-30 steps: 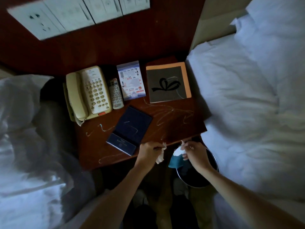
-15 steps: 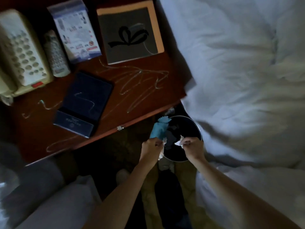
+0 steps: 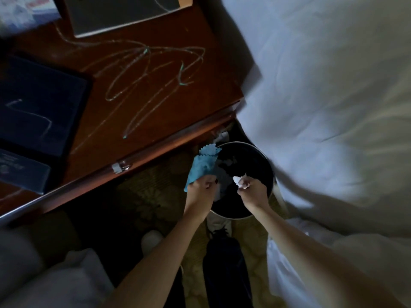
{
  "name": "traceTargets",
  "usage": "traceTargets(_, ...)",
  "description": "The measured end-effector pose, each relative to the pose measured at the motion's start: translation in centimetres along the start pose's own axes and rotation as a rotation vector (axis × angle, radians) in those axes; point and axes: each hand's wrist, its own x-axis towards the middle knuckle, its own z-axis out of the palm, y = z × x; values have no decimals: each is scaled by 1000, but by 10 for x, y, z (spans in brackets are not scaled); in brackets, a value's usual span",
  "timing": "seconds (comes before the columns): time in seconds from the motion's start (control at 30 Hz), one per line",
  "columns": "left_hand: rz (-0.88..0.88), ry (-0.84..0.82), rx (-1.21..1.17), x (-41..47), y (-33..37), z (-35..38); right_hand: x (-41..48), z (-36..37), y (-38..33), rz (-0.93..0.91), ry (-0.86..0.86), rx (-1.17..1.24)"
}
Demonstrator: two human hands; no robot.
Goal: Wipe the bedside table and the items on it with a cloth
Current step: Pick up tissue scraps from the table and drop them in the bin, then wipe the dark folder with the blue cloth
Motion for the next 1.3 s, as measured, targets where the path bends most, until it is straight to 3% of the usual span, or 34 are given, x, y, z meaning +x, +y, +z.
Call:
traceTargets(0.1, 151, 205, 56, -2, -8, -10, -1, 0, 0, -1, -6, 27)
traceTargets(0.2, 81, 296, 71, 0, -15, -22, -3, 1, -1, -4, -11, 60)
traceTargets(0.4, -259, 104, 133, 18, -23, -28, 2, 6, -5, 16, -59, 109)
traceTargets(0.5, -482, -11, 17, 28, -25, -24, 5, 7, -5, 4, -74, 98)
traceTargets(0.57, -522, 11, -106, 29, -26, -21, 7, 6, -5, -6, -96, 104)
traceTargets(0.8, -461, 229, -202, 23, -16, -23, 3, 2, -10, -19, -96, 114)
traceTargets(1.0, -381, 195, -277, -5, 4, -41, -19, -11, -31, -42, -89, 155)
traceTargets(1.13, -348, 134, -449, -32, 33, -55, -41, -25, -56, 41, -85, 342)
traceTargets(1.3, -145, 86, -313, -69, 67, -77, -69, -40, -90, 235, -314, 669)
